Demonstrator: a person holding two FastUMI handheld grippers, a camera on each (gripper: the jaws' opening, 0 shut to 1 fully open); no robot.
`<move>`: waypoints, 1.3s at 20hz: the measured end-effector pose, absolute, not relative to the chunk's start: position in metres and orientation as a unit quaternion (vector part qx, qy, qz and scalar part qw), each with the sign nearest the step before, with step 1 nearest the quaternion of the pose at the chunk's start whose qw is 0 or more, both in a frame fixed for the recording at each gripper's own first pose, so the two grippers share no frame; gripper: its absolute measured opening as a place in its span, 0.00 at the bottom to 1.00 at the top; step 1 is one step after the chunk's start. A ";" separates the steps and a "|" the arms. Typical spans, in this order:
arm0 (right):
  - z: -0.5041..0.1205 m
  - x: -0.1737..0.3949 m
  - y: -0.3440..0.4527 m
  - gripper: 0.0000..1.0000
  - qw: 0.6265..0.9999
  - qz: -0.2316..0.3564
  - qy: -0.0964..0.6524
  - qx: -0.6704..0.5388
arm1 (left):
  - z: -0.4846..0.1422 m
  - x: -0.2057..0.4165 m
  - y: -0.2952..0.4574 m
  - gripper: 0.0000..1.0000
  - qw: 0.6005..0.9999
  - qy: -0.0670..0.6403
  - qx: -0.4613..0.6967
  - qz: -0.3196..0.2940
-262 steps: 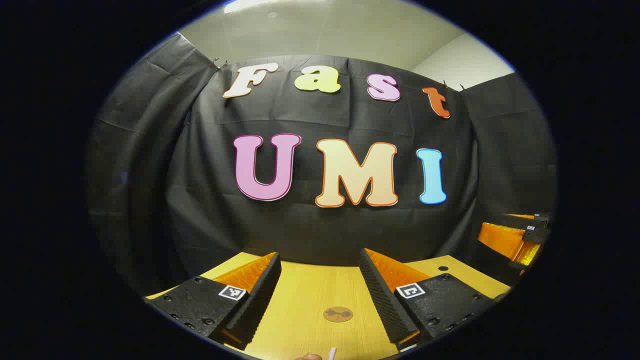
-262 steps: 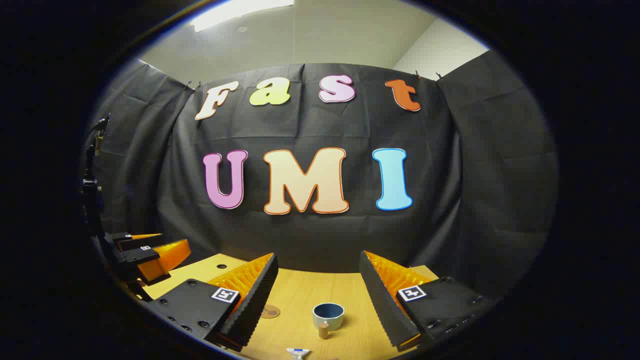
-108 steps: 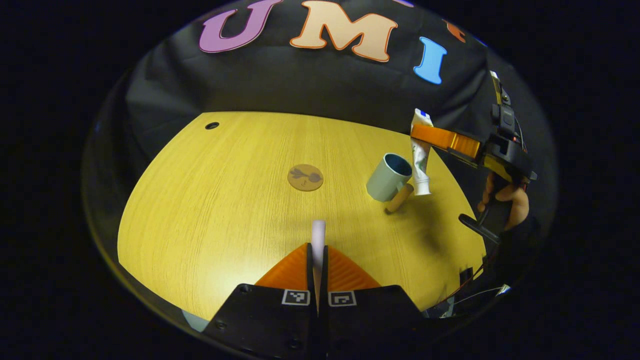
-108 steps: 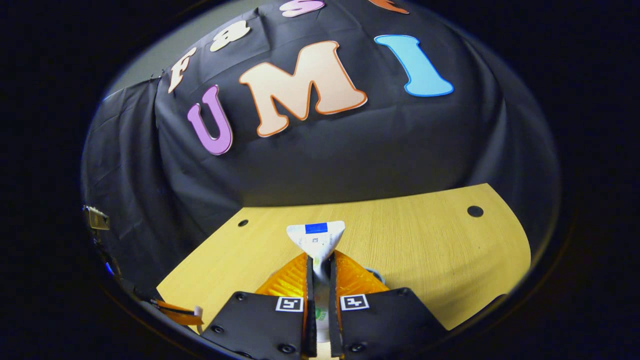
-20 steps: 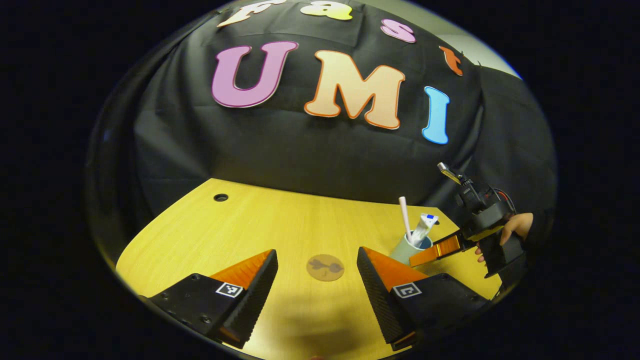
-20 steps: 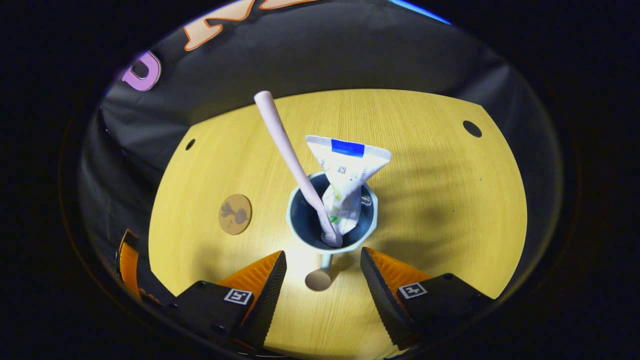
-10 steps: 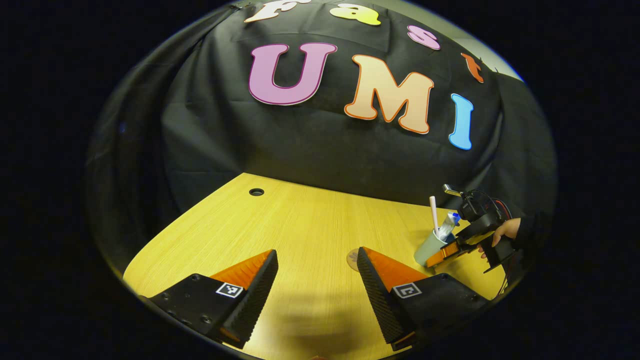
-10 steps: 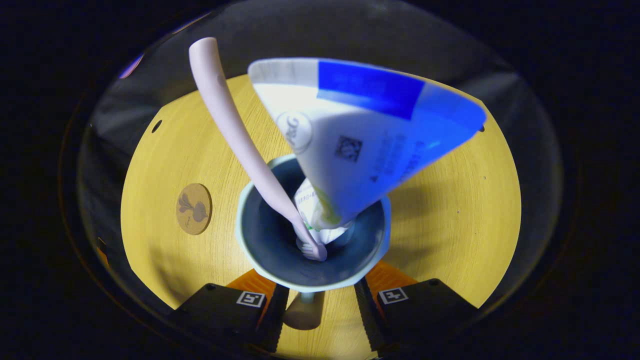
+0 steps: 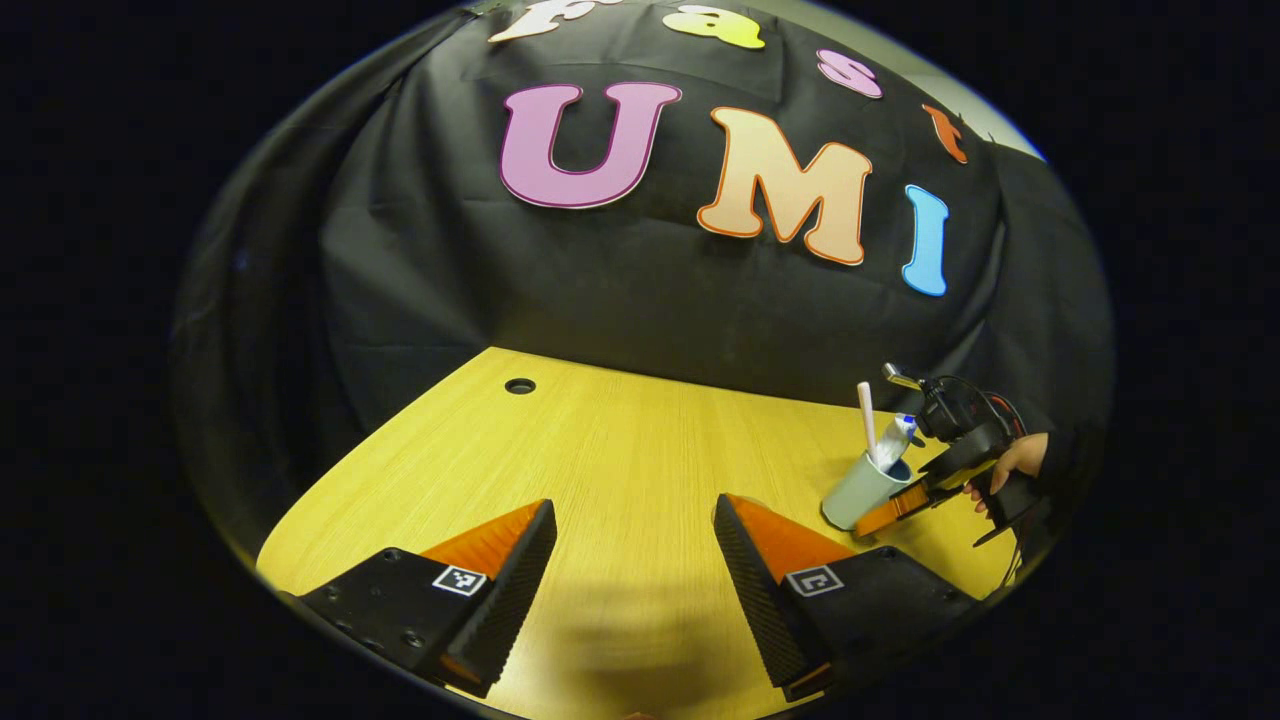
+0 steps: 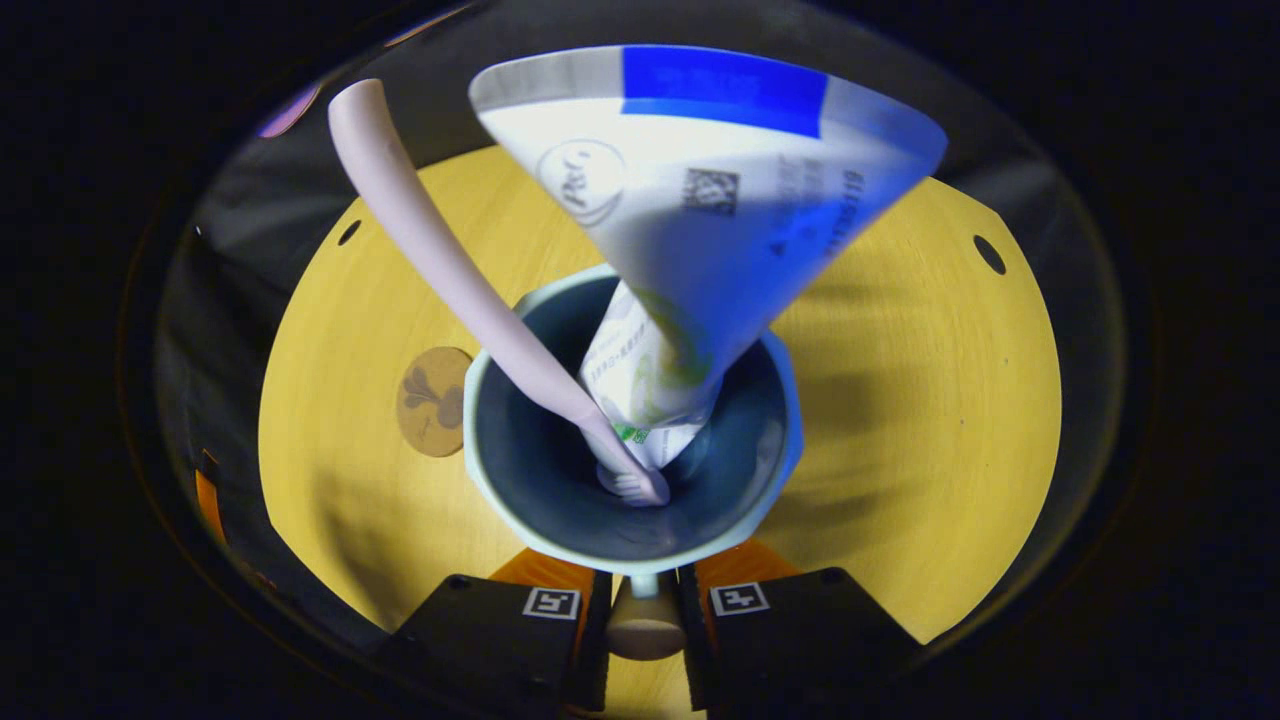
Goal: Put the toothbrush and toothpaste on the desktop into the cup, then pick up the cup and place it on the coaster on the desktop.
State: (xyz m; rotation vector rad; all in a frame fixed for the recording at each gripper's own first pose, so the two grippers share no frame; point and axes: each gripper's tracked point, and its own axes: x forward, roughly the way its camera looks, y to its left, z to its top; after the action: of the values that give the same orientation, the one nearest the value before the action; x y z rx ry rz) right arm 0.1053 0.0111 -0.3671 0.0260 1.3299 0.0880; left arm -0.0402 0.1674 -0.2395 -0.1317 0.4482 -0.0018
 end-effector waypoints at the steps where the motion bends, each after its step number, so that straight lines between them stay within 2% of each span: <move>1: -0.363 0.107 0.023 0.29 0.788 0.049 0.614 0.010 | -0.238 -0.039 0.170 0.92 0.973 0.221 -0.066 -0.001; 2: -0.360 0.109 0.035 0.33 0.789 0.058 0.612 0.008 | -0.239 -0.038 0.174 0.92 0.973 0.222 -0.068 -0.001; 7: -0.379 0.126 0.054 0.33 0.786 0.102 0.610 0.001 | -0.243 -0.040 0.200 0.92 0.971 0.227 -0.078 0.009; 8: -0.385 0.129 0.054 0.29 0.785 0.108 0.610 -0.002 | -0.244 -0.042 0.206 0.92 0.971 0.226 -0.079 0.012; 9: -0.390 0.130 0.061 0.33 0.784 0.112 0.611 -0.006 | -0.243 -0.043 0.213 0.92 0.970 0.228 -0.080 0.016; 10: -0.394 0.130 0.064 0.29 0.782 0.115 0.612 -0.012 | -0.245 -0.045 0.218 0.93 0.970 0.229 -0.079 0.020; 11: -0.392 0.129 0.075 0.29 0.781 0.118 0.614 -0.018 | -0.242 -0.047 0.224 0.92 0.970 0.228 -0.078 0.024; 12: -0.394 0.129 0.081 0.33 0.779 0.119 0.616 -0.024 | -0.240 -0.049 0.230 0.93 0.971 0.224 -0.078 0.028; 17: -0.405 0.130 0.115 0.33 0.775 0.115 0.618 -0.066 | -0.242 -0.055 0.243 0.92 0.969 0.228 -0.083 0.040; 19: -0.395 0.113 0.118 0.36 0.776 0.123 0.616 -0.065 | -0.243 -0.055 0.240 0.92 0.969 0.230 -0.086 0.037; 21: -0.390 0.108 0.120 0.33 0.778 0.132 0.611 -0.066 | -0.240 -0.053 0.235 0.92 0.970 0.227 -0.084 0.027; 23: -0.372 0.107 0.119 0.53 0.788 0.134 0.598 -0.054 | -0.235 -0.047 0.224 0.92 0.972 0.220 -0.082 0.013; 24: -0.359 0.107 0.116 0.75 0.798 0.134 0.585 -0.050 | -0.234 -0.044 0.217 0.92 0.972 0.220 -0.079 0.004; 25: -0.349 0.107 0.110 0.82 0.811 0.138 0.566 -0.049 | -0.232 -0.041 0.209 0.92 0.973 0.218 -0.075 -0.006; 26: -0.332 0.108 0.107 0.98 0.829 0.143 0.538 -0.047 | -0.230 -0.039 0.199 0.92 0.974 0.217 -0.071 -0.015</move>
State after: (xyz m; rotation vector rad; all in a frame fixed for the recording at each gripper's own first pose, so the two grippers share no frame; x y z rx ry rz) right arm 0.1079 0.1069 -0.3316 -0.1001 1.1416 0.3025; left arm -0.0389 0.1992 -0.2298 -0.1431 0.4374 -0.0293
